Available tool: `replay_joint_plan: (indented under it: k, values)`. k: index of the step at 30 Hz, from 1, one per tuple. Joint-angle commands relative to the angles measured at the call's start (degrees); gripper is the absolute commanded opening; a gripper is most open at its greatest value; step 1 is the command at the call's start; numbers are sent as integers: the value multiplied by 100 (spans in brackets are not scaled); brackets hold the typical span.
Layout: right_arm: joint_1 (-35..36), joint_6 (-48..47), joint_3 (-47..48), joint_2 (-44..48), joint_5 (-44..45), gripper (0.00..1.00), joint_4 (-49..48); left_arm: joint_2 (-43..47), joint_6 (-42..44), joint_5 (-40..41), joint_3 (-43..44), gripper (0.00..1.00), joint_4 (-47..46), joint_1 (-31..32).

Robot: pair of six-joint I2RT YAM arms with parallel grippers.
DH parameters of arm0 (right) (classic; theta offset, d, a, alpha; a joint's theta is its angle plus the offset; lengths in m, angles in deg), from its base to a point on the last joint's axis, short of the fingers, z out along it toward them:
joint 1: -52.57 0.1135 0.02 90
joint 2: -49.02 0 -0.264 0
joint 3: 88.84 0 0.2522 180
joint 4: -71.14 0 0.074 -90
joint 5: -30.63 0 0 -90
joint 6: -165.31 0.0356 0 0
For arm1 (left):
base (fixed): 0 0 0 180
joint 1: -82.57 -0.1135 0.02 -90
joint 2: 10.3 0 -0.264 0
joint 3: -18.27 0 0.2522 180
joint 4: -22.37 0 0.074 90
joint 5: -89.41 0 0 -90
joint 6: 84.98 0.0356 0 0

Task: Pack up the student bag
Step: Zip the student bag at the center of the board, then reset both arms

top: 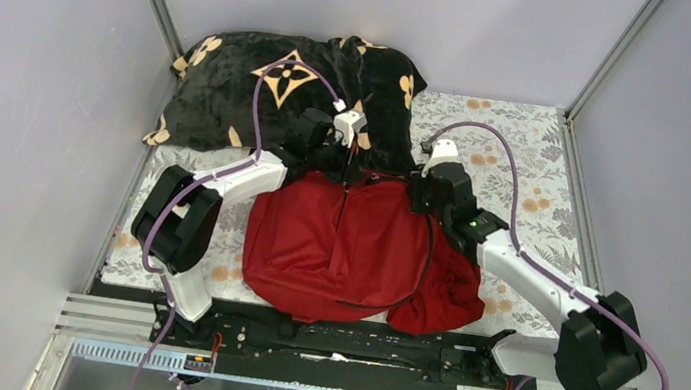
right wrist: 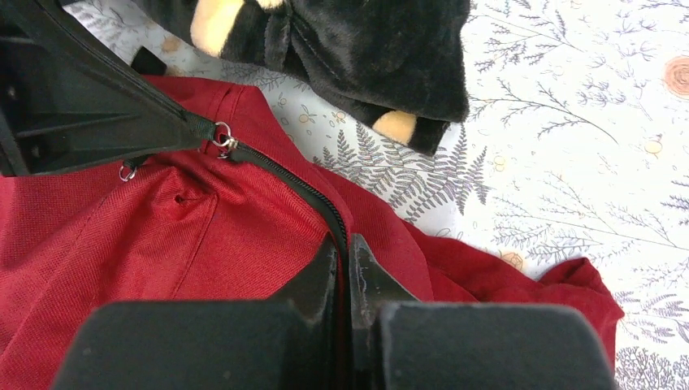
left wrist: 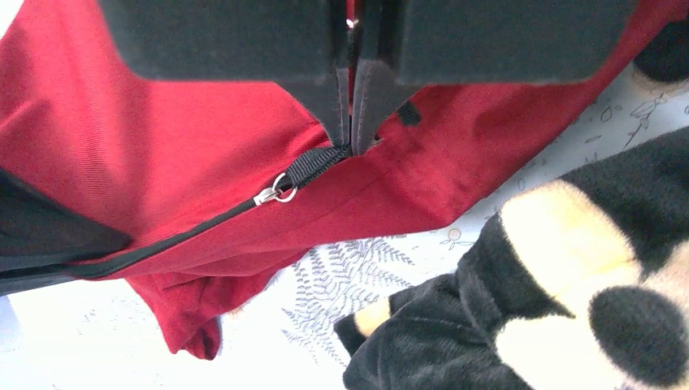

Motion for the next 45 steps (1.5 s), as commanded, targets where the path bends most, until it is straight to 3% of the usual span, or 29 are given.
replay_joint_plan:
  k: [1,8,17,18,19,20,21,22,24,27,31,35,38,41,45]
  values:
    - [-198,252,-382,804,503,0,-415,228,53,448,-175,0,278,-188]
    - [-203,516,-996,1522,369,0,-345,327,-154,1108,-164,0,891,-354]
    - [-205,409,-641,940,45,0,-1190,1411,-663,2295,-215,0,636,-360]
    - [-207,360,-385,793,66,3,-1061,1578,-682,2448,-183,5,633,-364]
    - [-207,311,-50,656,111,31,-844,1726,-676,2614,-132,36,662,-367]
    - [-207,270,282,507,180,72,-575,1888,-695,2775,-102,78,669,-365]
    - [-206,254,656,388,336,88,-270,2053,-782,3039,-84,96,675,-365]
    - [-207,248,982,308,540,97,17,2226,-867,3259,-77,98,678,-371]
    - [-205,293,1331,370,1115,100,257,2741,-974,3701,-133,99,580,-371]
    - [-206,308,1078,998,1933,100,-240,3434,-1210,4200,-304,99,579,-410]
    - [-202,384,533,1980,2665,100,-802,3909,-1109,4915,174,99,1607,-426]
    - [-205,499,-83,2694,3180,100,-775,4389,-2238,6486,189,99,2626,-426]
    - [-202,793,-574,3182,3413,100,-520,4838,-2298,6847,-133,99,2932,-426]
    - [-206,1123,-1066,3629,3327,100,-198,5247,-2148,6975,-732,99,2664,-426]
    - [-203,1533,-1451,4003,3248,100,225,5230,-2455,6964,-931,99,2829,-426]
